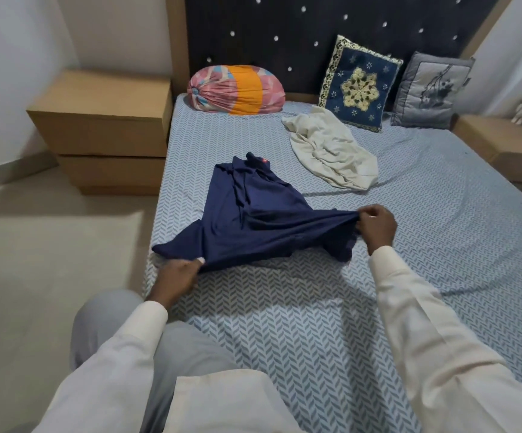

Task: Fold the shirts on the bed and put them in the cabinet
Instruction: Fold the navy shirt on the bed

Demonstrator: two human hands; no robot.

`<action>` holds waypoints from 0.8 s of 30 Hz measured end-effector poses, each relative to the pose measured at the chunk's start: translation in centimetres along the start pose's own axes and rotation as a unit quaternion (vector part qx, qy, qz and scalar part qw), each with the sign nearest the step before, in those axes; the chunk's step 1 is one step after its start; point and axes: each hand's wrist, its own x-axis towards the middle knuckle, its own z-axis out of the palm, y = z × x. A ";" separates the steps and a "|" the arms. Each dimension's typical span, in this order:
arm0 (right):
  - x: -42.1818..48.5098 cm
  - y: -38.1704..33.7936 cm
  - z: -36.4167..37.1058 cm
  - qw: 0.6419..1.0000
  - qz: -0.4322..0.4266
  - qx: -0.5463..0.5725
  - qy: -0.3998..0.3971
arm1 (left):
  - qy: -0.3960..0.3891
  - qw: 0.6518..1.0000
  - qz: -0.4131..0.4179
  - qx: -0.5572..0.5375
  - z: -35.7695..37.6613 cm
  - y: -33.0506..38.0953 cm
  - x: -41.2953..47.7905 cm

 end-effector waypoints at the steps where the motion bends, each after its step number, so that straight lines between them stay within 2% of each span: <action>1: 0.7 -0.1 -0.6 1.000 0.010 -0.010 0.020 | -0.074 0.997 -0.009 0.023 0.7 0.3 -0.6; 3: 1.5 0.2 -1.3 0.997 0.024 -0.058 0.040 | -0.258 0.965 -0.040 0.035 2.3 1.2 -2.4; 5: 1.0 0.2 -1.2 0.994 0.010 -0.101 0.043 | -0.428 0.901 -0.049 0.045 3.8 2.1 -4.4; 6: 0.4 0.1 -0.7 0.993 -0.014 -0.111 0.034 | -0.476 0.877 -0.035 0.049 4.5 2.8 -4.9; 7: -0.6 -0.2 0.0 0.993 -0.039 -0.112 0.010 | -0.483 0.874 -0.013 0.043 5.1 3.1 -5.0; 8: -1.7 -0.4 1.0 0.992 -0.058 -0.107 -0.028 | -0.448 0.893 0.017 0.031 5.6 3.2 -4.8; 9: -3.1 -0.7 2.1 0.988 -0.081 -0.103 -0.078 | -0.370 0.927 0.048 0.039 6.0 3.1 -4.2; 10: -4.8 -1.1 3.2 0.981 -0.104 -0.099 -0.132 | -0.258 0.959 0.081 0.083 6.0 2.8 -3.1; 11: -6.6 -1.5 4.4 0.970 -0.122 -0.091 -0.188 | -0.139 0.972 0.111 0.152 5.7 2.3 -2.1; 12: -8.4 -1.8 5.7 0.958 -0.127 -0.076 -0.247 | -0.058 0.965 0.127 0.222 5.2 1.5 -1.2; 13: -10.1 -2.2 7.1 0.943 -0.123 -0.059 -0.303 | -0.037 0.952 0.128 0.275 4.8 0.7 -0.5; 15: -12.8 -2.7 10.0 0.912 -0.106 -0.039 -0.394 | -0.080 0.937 0.097 0.326 4.6 -0.3 0.5; 16: -13.8 -3.0 11.4 0.903 -0.105 -0.047 -0.414 | -0.101 0.934 0.082 0.333 4.8 -0.3 0.4; 20: -15.1 -4.0 15.0 0.904 -0.127 -0.132 -0.386 | -0.108 0.919 0.116 0.361 6.1 -0.4 -0.1; 22: -15.3 -4.1 15.6 0.895 -0.138 -0.213 -0.367 | -0.146 0.934 0.113 0.305 6.2 -0.4 -0.6; 24: -15.5 -4.0 15.7 0.880 -0.149 -0.292 -0.344 | -0.231 0.950 0.060 0.199 6.0 -0.3 -1.4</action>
